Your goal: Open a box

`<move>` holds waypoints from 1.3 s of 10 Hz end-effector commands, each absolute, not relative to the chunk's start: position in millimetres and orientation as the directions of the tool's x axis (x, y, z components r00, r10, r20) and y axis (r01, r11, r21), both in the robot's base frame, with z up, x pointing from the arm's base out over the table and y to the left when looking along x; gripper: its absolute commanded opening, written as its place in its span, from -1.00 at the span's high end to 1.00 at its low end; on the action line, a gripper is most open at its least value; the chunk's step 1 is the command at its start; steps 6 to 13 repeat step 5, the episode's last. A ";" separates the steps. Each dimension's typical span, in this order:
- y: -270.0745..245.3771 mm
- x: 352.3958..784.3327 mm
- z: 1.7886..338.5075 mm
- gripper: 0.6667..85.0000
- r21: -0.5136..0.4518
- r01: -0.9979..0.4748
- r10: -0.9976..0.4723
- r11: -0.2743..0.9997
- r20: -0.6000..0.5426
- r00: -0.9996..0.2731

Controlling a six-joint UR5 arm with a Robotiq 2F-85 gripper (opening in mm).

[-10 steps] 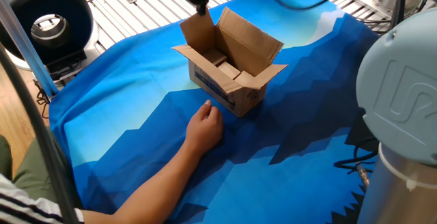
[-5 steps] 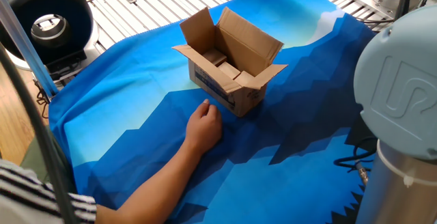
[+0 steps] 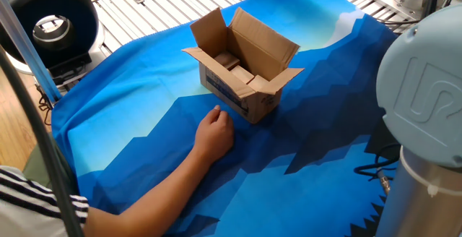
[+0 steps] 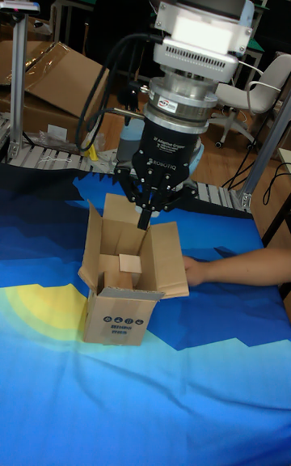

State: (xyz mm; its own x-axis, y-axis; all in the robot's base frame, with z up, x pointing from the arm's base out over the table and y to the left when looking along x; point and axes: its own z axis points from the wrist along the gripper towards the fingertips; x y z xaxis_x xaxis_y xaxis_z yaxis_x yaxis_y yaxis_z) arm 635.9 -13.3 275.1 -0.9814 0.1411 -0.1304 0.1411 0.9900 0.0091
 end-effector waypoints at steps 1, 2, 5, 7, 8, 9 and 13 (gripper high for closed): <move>-26.3 640.7 276.6 0.98 0.004 0.144 0.143 0.990 -0.168 -0.975; -21.2 634.7 272.6 0.98 0.032 0.154 0.157 0.988 -0.148 -0.977; -24.1 633.4 267.0 0.98 0.027 0.140 0.143 0.990 -0.139 -0.980; -24.1 633.4 267.0 0.98 0.027 0.140 0.143 0.990 -0.139 -0.980; -24.1 633.4 267.0 0.98 0.027 0.140 0.143 0.990 -0.139 -0.980; -24.1 633.4 267.0 0.98 0.027 0.140 0.143 0.990 -0.139 -0.980; -24.1 633.4 267.0 0.98 0.027 0.140 0.143 0.990 -0.139 -0.980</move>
